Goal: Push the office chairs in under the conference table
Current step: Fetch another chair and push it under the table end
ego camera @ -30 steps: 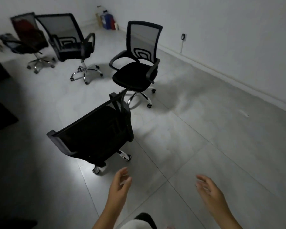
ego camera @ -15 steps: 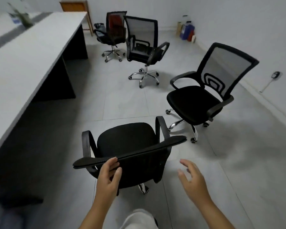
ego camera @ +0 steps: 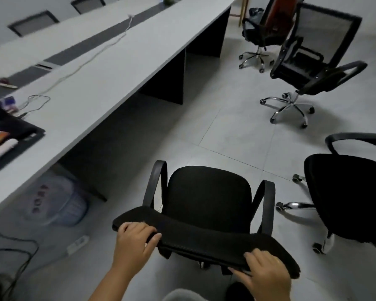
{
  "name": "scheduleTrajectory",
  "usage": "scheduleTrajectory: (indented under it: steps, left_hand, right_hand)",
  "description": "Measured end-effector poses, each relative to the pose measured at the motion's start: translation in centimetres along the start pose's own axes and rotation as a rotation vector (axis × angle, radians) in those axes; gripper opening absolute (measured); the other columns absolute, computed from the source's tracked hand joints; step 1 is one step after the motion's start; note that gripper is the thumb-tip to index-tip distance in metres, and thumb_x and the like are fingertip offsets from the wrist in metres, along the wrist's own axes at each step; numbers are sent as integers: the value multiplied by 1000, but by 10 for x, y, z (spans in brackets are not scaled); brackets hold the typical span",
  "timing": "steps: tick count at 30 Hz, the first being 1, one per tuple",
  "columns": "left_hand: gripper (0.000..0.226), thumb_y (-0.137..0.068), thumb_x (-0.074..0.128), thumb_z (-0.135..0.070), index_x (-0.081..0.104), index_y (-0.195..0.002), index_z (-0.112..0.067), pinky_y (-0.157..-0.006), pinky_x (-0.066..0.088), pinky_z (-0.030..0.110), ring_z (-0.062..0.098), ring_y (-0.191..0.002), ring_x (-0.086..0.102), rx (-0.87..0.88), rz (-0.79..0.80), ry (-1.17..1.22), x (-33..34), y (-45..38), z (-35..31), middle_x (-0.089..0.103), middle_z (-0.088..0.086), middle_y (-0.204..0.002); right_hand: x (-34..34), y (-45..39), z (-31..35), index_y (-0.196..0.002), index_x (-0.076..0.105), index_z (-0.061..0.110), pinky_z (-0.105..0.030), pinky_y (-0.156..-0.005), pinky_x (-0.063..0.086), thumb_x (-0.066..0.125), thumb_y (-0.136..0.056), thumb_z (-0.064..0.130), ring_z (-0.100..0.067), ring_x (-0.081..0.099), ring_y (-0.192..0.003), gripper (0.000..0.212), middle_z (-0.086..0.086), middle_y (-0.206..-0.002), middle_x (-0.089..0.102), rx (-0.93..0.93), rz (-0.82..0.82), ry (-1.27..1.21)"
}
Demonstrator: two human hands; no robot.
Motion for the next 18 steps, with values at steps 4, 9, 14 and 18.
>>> scheduleTrajectory:
  steps: [4, 9, 14, 18]
  left_hand:
    - [66, -93, 9, -56, 65, -67, -33, -72, 13, 12, -3, -63, 55, -82, -3, 21, 4, 13, -38, 63, -20, -64]
    - [65, -91, 13, -59, 69, -81, -28, -72, 26, 19, 1, -85, 47, -97, -41, -32, 21, 25, -93, 68, -18, -75]
    - [67, -91, 14, -60, 70, -79, -25, -71, 31, 17, 1, -66, 61, -81, -96, -84, 31, 17, -125, 69, -15, -72]
    - [72, -89, 21, -62, 70, -65, -15, -62, 31, 22, 12, -48, 59, -100, -191, -179, 33, 9, -130, 64, -5, -57]
  right_hand:
    - [5, -17, -49, -55, 63, 13, -24, -58, 31, 31, -86, 64, -19, 55, -44, 67, -1, -51, 58, -125, -11, -64]
    - [21, -67, -105, -54, 59, 14, -26, -46, 37, 79, -45, 53, -21, 52, -44, 45, 0, -52, 54, -246, 118, -20]
    - [32, -94, -99, -52, 57, 17, -24, -43, 38, 68, -49, 58, -17, 50, -45, 43, 3, -50, 51, -406, 125, -63]
    - [33, -108, -102, -46, 50, 14, -24, -40, 35, 50, -63, 59, -18, 47, -42, 47, 1, -46, 48, -505, 71, -123]
Point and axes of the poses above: each hand's wrist, its own y-axis away from the middle knuckle, its own x-axis out of the palm, z = x × y, the point moved 10 cm from there along -y, towards the middle knuckle
